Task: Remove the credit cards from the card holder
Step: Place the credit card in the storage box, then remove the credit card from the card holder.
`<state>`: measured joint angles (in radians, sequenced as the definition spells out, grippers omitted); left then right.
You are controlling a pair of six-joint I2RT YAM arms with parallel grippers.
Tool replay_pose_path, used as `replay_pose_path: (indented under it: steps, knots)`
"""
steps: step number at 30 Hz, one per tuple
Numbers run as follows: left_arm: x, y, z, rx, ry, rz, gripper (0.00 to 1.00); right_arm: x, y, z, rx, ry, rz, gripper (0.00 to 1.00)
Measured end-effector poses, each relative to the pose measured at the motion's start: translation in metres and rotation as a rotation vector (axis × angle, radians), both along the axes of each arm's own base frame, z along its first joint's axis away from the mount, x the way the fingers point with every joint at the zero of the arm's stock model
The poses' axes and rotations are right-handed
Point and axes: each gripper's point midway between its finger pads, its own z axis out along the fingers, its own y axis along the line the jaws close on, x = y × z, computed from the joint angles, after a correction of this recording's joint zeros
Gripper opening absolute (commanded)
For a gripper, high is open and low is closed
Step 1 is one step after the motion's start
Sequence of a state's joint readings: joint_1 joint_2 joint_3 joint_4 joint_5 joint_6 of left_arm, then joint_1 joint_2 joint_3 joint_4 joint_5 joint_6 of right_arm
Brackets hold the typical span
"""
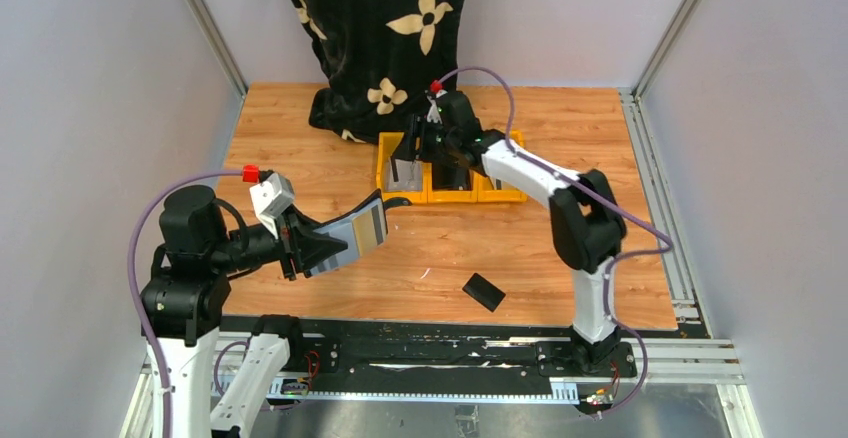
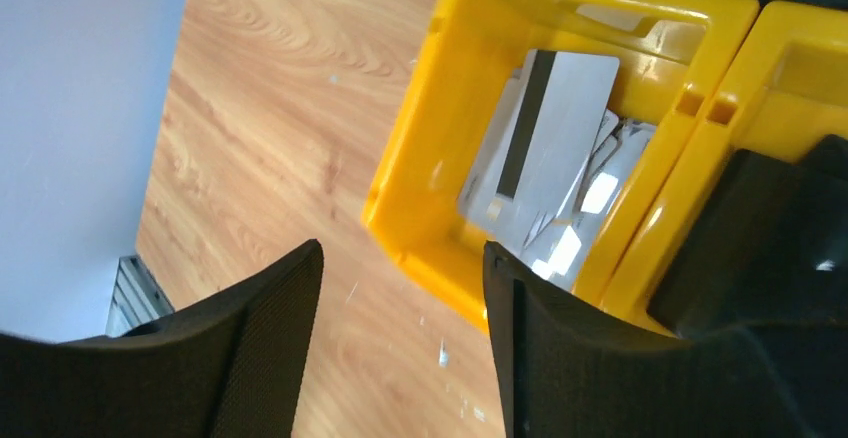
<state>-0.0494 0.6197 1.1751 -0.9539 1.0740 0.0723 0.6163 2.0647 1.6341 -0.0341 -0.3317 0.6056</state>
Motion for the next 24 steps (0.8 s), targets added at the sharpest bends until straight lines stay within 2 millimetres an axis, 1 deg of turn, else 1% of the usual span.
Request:
replay_pose_path:
  steps: [2, 3, 4, 5, 6, 7, 8, 10, 11, 13, 15, 17, 19, 21, 22, 23, 24]
  knots:
    - [-0.003, 0.0, 0.005, -0.001, -0.021, 0.0, 0.0, -0.016, -0.009, 0.031, 0.011, -0.049, 0.006, 0.73]
    - [-0.004, 0.0, 0.007, -0.002, -0.029, -0.001, 0.0, -0.027, -0.015, 0.053, 0.031, -0.084, 0.015, 0.76]
    - [-0.005, 0.0, 0.009, -0.003, -0.037, -0.002, 0.0, -0.037, -0.019, 0.07, 0.058, -0.114, 0.024, 0.76]
    - [-0.007, 0.0, 0.011, -0.004, -0.045, -0.003, 0.0, -0.051, -0.024, 0.094, 0.102, -0.152, 0.041, 0.76]
    - [-0.008, 0.0, 0.013, -0.005, -0.052, -0.004, 0.0, -0.068, -0.029, 0.118, 0.161, -0.194, 0.066, 0.77]
    - [-0.01, 0.0, 0.015, -0.006, -0.061, -0.006, 0.0, -0.083, -0.032, 0.136, 0.215, -0.231, 0.093, 0.77]
    - [-0.011, 0.0, 0.018, -0.007, -0.07, -0.007, 0.0, -0.105, -0.038, 0.158, 0.282, -0.272, 0.127, 0.77]
    - [-0.013, -0.001, 0.023, -0.016, -0.086, -0.006, 0.0, -0.139, -0.042, 0.183, 0.371, -0.331, 0.192, 0.78]
    - [-0.014, -0.001, 0.026, -0.025, -0.09, -0.003, 0.0, -0.165, -0.041, 0.193, 0.42, -0.367, 0.245, 0.78]
    - [-0.014, -0.002, 0.038, -0.063, -0.113, 0.007, 0.0, -0.21, -0.035, 0.199, 0.489, -0.398, 0.347, 0.78]
    - [-0.013, -0.004, 0.052, -0.105, -0.153, 0.019, 0.0, -0.249, -0.027, 0.197, 0.551, -0.413, 0.448, 0.79]
    - [-0.015, -0.005, 0.064, -0.141, -0.187, 0.025, 0.0, -0.277, -0.02, 0.191, 0.599, -0.416, 0.521, 0.79]
    - [-0.018, -0.006, 0.077, -0.175, -0.217, 0.026, 0.0, -0.295, -0.017, 0.186, 0.638, -0.421, 0.57, 0.8]
    - [-0.021, -0.007, 0.087, -0.204, -0.235, 0.023, 0.0, -0.31, -0.015, 0.19, 0.692, -0.447, 0.603, 0.8]
    - [-0.022, -0.007, 0.092, -0.218, -0.239, 0.021, 0.0, -0.316, -0.013, 0.199, 0.737, -0.476, 0.613, 0.8]
    - [-0.022, -0.007, 0.093, -0.223, -0.237, 0.021, 0.0, -0.317, -0.013, 0.201, 0.746, -0.481, 0.613, 0.8]
    - [-0.022, -0.008, 0.094, -0.231, -0.235, 0.021, 0.0, -0.32, -0.013, 0.216, 0.806, -0.523, 0.611, 0.8]
